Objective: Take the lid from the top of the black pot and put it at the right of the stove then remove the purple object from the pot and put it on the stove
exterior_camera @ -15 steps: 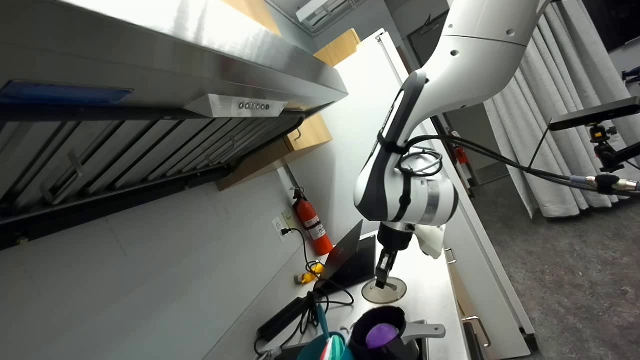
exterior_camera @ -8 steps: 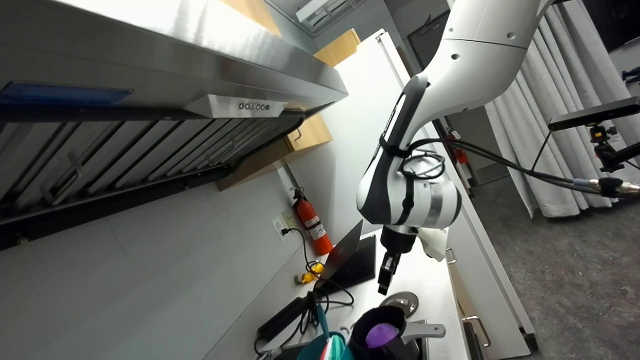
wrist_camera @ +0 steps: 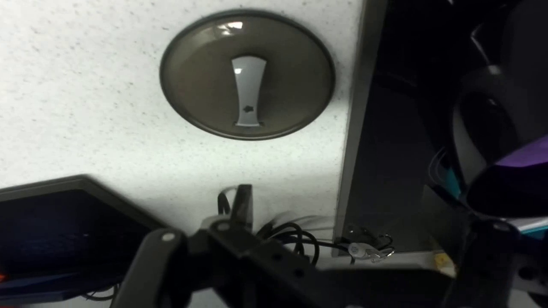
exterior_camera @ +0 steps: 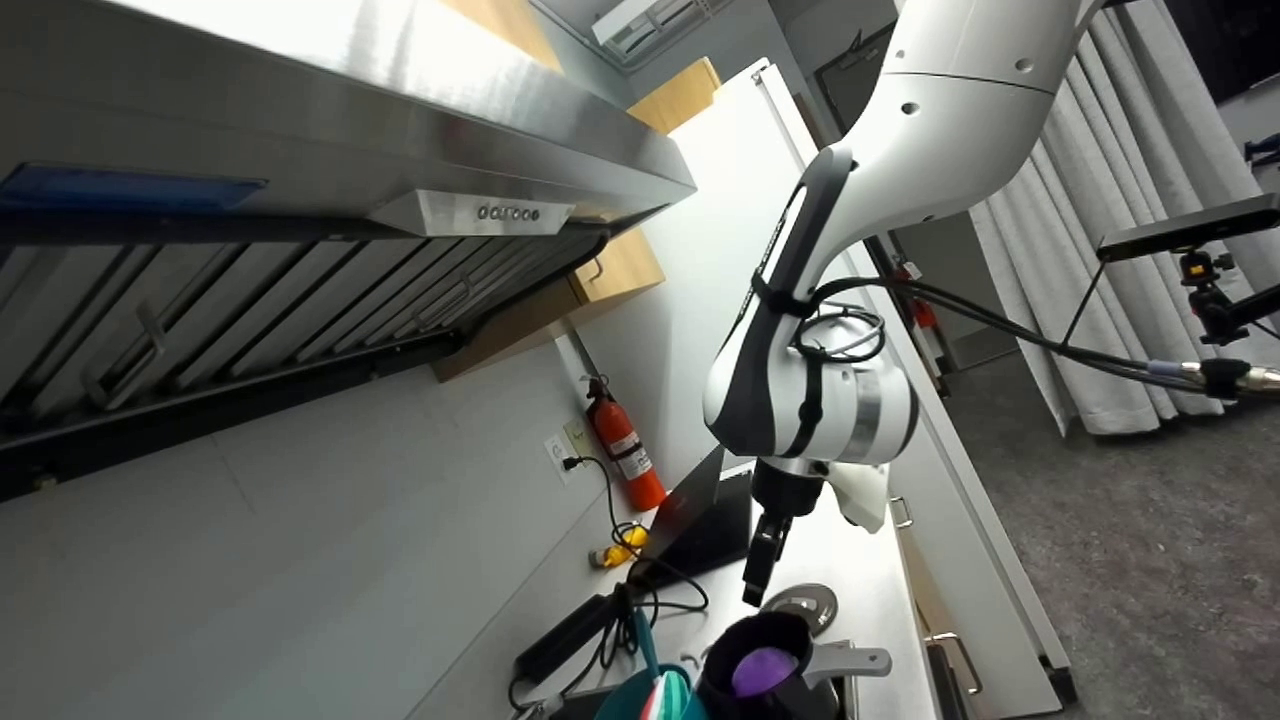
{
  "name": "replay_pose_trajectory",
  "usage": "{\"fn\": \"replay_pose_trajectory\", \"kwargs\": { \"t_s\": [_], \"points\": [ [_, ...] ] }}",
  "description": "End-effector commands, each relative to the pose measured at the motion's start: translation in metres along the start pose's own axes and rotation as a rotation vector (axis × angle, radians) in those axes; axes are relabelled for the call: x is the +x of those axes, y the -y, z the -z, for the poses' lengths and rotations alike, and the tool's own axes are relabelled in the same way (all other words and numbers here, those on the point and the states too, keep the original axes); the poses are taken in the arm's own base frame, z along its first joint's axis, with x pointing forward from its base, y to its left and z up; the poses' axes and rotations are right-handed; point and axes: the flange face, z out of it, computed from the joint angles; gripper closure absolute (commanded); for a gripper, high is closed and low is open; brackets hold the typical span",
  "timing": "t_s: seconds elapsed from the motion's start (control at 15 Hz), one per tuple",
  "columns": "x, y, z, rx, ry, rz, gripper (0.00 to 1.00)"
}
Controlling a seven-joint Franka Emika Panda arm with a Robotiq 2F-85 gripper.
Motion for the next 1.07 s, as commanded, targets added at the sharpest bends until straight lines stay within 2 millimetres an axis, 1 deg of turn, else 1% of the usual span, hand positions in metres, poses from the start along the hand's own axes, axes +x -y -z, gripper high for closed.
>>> {"fn": "replay_pose_trajectory", "kwargs": {
  "t_s": [0.0,0.27,0.4,0.8,1.0],
  "points": [
    [0.008,0.016,0.015,-0.001,-0.023,0.026,0.0],
    [0.017,0.03,0.027,0.018,-0.037,0.05,0.0],
    [0.016,0.038,0.034,0.03,-0.027,0.052,0.0],
    [-0.006,0.056,0.044,0.05,0.03,0.053,0.0],
    [-0.011,0.069,0.052,0.063,0.039,0.063,0.0]
  ]
}}
